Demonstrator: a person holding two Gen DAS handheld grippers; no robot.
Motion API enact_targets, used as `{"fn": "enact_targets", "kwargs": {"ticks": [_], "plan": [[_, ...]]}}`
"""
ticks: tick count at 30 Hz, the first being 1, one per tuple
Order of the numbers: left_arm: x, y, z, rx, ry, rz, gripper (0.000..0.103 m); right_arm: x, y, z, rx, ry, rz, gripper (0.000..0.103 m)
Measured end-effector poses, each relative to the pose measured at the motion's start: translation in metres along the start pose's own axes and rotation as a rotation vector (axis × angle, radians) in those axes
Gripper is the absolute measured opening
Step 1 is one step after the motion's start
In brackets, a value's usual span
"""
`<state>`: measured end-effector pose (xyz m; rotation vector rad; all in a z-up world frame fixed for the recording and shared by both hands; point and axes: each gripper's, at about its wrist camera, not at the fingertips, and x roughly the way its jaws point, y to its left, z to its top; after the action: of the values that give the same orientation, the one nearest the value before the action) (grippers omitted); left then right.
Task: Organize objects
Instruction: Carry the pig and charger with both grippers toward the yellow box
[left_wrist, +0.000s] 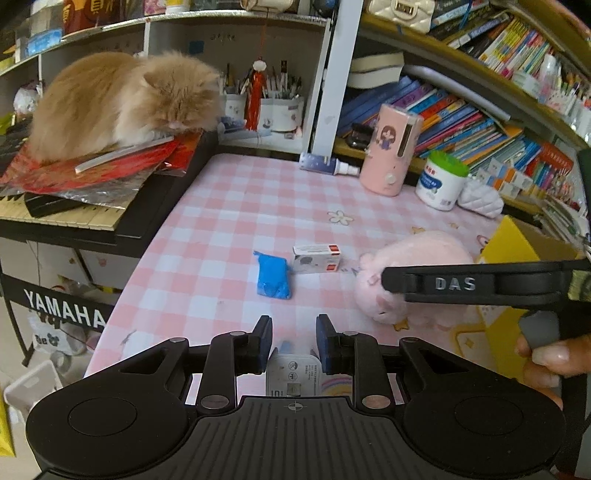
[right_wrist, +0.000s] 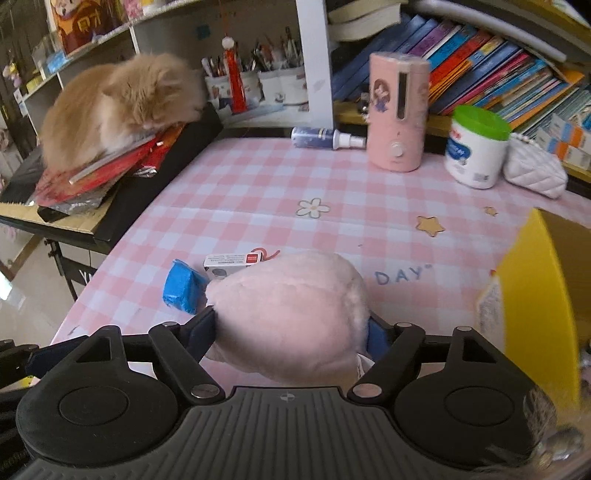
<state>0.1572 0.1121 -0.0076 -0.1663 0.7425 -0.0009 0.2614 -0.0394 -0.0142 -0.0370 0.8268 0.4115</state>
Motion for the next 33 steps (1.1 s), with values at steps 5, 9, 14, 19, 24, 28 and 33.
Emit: {"fn": "enact_targets", "kwargs": {"ticks": [5,9,14,19,24,28,33], "plan": [[-0.021,-0.002,-0.010,0.001,-0.025,-0.015,0.024,-0.034,0.001,-0.014,-0.007,-0.051,-0.018,0.077],[-0.037,-0.001,-0.020,-0.007,-0.040,-0.024,0.024,-0.053,0.000,-0.029,0.009,-0.047,-0.024,0.077],[-0.059,-0.002,-0.032,-0.010,-0.058,-0.037,0.024,-0.073,0.003,-0.054,0.024,-0.027,-0.029,0.077],[-0.078,-0.005,-0.047,0.003,-0.065,-0.055,0.024,-0.096,0.011,-0.075,0.018,-0.029,-0.035,0.077],[-0.097,-0.008,-0.062,0.021,-0.068,-0.077,0.024,-0.116,0.017,-0.096,0.023,-0.039,-0.051,0.077],[-0.113,-0.012,-0.074,0.035,-0.071,-0.097,0.024,-0.132,0.022,-0.114,0.030,-0.039,-0.062,0.077],[-0.129,-0.020,-0.087,0.059,-0.069,-0.127,0.024,-0.152,0.028,-0.133,0.036,-0.049,-0.073,0.077]]}}
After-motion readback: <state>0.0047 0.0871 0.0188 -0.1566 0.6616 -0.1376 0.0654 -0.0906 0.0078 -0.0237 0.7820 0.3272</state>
